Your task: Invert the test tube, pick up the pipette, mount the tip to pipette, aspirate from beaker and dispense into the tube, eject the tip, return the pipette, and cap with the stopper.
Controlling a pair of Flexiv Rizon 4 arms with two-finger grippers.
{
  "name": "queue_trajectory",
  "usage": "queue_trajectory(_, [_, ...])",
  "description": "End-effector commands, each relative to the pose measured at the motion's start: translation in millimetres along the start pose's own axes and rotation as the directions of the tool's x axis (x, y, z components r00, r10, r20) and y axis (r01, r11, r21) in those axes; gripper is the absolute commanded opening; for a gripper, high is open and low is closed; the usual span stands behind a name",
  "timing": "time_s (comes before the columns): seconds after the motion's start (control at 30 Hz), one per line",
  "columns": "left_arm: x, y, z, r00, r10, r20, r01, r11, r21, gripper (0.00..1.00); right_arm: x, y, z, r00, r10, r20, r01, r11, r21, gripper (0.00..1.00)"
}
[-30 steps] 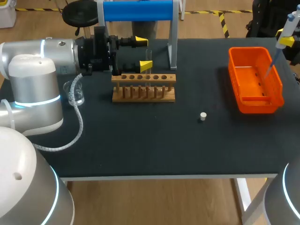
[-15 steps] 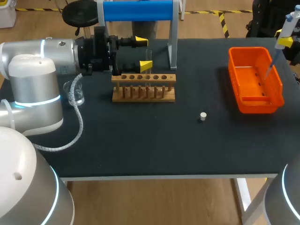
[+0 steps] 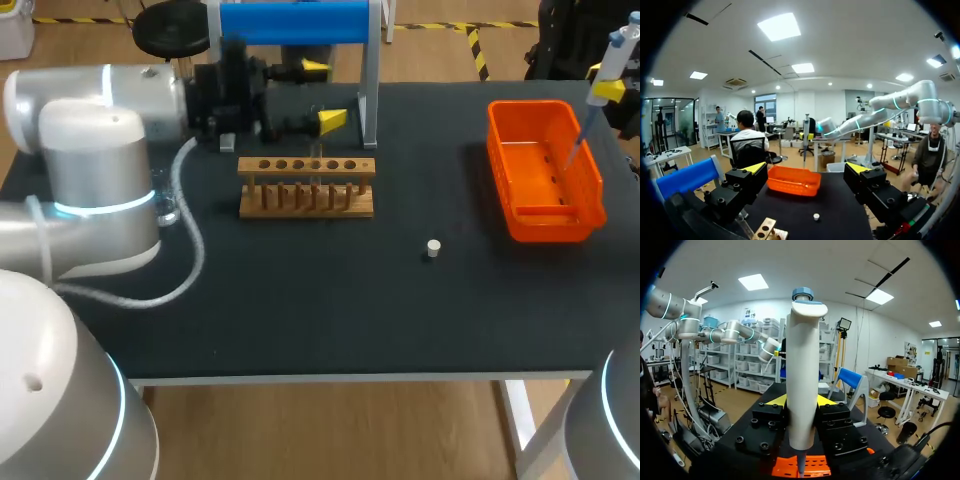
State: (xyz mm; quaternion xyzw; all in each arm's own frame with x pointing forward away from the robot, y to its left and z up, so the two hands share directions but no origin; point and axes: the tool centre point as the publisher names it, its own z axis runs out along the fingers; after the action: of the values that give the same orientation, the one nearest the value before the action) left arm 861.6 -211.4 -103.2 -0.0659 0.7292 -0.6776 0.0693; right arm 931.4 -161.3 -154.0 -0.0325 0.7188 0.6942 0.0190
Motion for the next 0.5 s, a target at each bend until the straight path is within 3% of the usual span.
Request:
queue_trajectory(0.03, [-7.6, -20.1, 59.9, 1.0, 0.004, 0.02, -0.003, 0.999, -0.044, 1.0, 1.1, 1.6, 0.3, 1.0, 0.0, 0.003, 0.0, 1.0, 0.004, 0.0])
queue_trajectory(0.1, [-9.3, -26.7, 82.6, 1.0, 0.004, 0.022, -0.002, 0.997, -0.072, 1.0, 1.1, 1.6, 0.3, 1.0, 0.0, 0.003, 0.0, 1.0, 0.004, 0.0])
queue_trajectory(0.3, [-14.9, -36.2, 134.4, 1.0, -0.003, 0.023, 0.004, 0.999, -0.054, 1.0, 1.1, 1.6, 0.3, 1.0, 0.0, 0.003, 0.0, 1.0, 0.004, 0.0])
queue_trajectory(0.5, [-25.3, -56.0, 186.0, 0.998, 0.02, -0.063, -0.02, 1.0, -0.01, 1.0, 1.1, 1.6, 0.3, 1.0, 0.0, 0.003, 0.0, 1.0, 0.004, 0.0])
